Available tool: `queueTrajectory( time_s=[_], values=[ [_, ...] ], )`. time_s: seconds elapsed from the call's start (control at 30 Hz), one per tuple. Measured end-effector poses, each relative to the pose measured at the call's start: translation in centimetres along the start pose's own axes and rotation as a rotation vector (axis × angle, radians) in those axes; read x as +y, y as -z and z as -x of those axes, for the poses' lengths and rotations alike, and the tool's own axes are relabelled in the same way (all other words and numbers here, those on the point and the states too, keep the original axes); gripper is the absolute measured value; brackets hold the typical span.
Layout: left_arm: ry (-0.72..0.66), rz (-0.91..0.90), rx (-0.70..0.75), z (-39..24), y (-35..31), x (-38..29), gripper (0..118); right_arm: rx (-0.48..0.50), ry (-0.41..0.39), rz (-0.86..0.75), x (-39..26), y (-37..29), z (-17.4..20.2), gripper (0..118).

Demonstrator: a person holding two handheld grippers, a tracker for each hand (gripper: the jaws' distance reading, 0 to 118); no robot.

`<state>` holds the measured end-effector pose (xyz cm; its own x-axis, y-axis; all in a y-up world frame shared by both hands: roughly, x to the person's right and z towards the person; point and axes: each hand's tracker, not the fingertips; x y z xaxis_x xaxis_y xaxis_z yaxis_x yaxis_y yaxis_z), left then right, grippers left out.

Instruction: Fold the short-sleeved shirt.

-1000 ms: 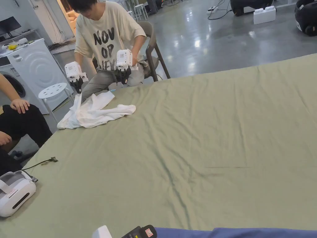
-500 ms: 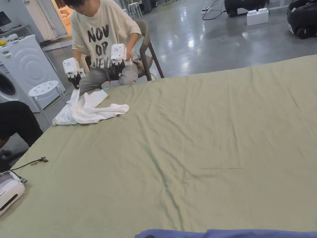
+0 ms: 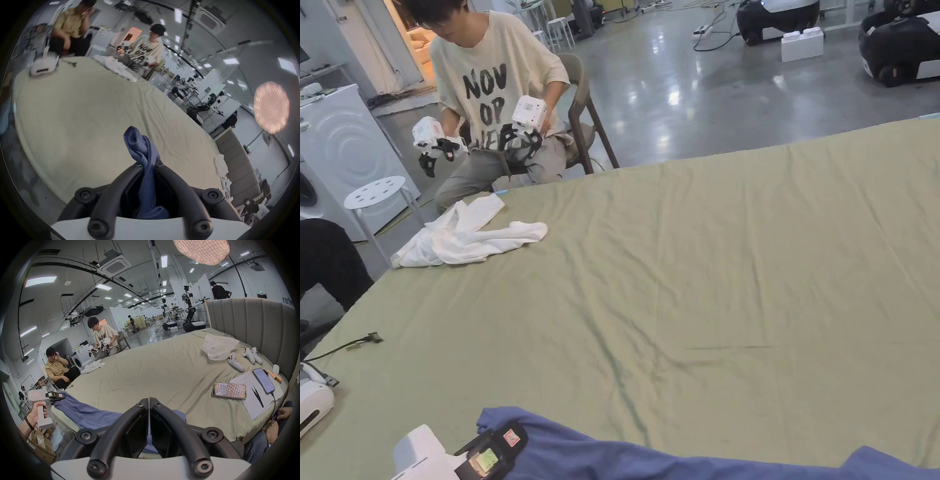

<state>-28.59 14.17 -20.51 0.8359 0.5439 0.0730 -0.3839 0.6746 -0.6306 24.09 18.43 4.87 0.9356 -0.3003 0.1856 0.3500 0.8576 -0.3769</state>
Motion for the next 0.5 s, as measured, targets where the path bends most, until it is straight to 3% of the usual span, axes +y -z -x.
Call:
queueTrajectory(
  time_s=[0.2,0.33,0.4,0.5],
  values=[
    [0.128,0.187,-0.200,-10.8,4.4,-9.0,3,0.009,-0.012,-0.020,-0.5,-0.8,-0.8,0],
    [0.272,0.310,-0.154,-15.4,8.8,-14.5,3,-0.018,-0.013,-0.035,-0.9,-2.4,-1.4,0],
    [0.244,0.380,-0.162,-16.3,10.6,-16.5,4,-0.045,-0.001,-0.044,-1.2,-3.2,-2.0,0],
    [0.242,0.456,-0.142,-17.0,12.4,-18.6,17,-0.078,0.013,-0.048,-1.8,-3.7,-2.9,0]
  ],
)
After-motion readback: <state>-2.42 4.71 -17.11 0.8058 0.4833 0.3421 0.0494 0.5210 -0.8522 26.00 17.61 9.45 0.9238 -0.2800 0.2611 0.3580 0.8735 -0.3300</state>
